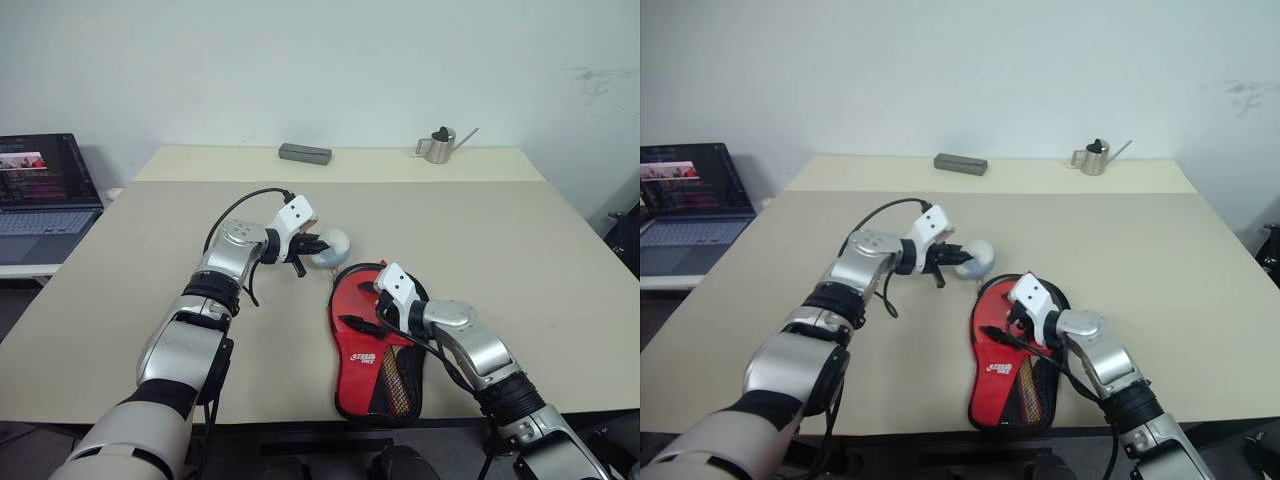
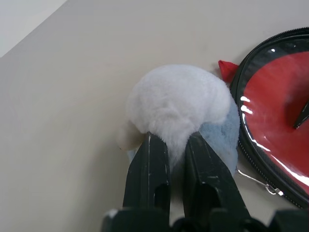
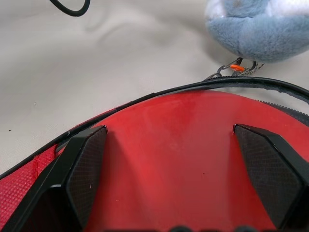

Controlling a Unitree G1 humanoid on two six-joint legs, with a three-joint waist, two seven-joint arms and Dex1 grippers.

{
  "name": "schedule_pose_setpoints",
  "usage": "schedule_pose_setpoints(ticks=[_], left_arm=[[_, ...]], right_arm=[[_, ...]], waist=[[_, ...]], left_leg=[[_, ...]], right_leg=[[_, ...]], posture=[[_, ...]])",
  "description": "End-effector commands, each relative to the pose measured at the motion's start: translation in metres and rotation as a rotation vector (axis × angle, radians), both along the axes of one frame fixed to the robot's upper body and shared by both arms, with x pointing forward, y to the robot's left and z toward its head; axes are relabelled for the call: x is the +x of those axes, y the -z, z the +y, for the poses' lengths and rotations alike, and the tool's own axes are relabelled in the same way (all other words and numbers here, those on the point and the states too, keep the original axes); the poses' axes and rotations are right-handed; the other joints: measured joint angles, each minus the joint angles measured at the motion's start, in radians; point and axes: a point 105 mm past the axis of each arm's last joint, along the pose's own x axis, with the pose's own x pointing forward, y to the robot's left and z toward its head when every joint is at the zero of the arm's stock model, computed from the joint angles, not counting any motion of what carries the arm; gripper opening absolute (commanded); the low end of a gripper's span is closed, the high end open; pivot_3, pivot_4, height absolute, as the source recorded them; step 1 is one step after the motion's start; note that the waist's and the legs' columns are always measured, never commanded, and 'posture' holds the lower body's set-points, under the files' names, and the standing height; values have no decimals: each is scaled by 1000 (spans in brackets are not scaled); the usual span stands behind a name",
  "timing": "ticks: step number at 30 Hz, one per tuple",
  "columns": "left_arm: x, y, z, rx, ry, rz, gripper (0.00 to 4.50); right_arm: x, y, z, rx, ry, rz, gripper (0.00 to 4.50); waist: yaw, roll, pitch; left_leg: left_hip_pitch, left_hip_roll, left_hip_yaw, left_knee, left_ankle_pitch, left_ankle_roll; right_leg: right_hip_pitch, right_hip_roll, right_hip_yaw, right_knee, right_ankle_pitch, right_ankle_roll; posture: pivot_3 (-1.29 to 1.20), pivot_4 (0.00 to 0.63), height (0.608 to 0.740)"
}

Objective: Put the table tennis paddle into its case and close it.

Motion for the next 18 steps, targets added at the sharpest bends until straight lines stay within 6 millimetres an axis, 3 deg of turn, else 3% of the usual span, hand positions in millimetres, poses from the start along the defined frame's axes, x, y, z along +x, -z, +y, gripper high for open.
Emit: schedule_pose_setpoints(ticks=[1,9,18], left_arm=[[9,-33,-10,-30,5,-120,35],[17,-29,-25,-13,-37,-160,35],[29,-40,-29,25,-103,-258,35]], right_arm=[[-24,65,-10,-179,5,194,4500],[-25,64,-9,-183,-12,198,4500],[-29,65,-10,-192,-30,207,4500]], waist=[[-1,0,0],[-5,0,0],[-6,-1,1]], left_leg=[[0,0,0,0,0,0],[-1,0,0,-1,0,0],[-1,0,0,-5,0,0]], right_leg=[[0,0,0,0,0,0],[0,0,0,-2,0,0],[-1,0,0,-5,0,0]], posture=[[0,150,740],[0,150,740],[0,150,740]])
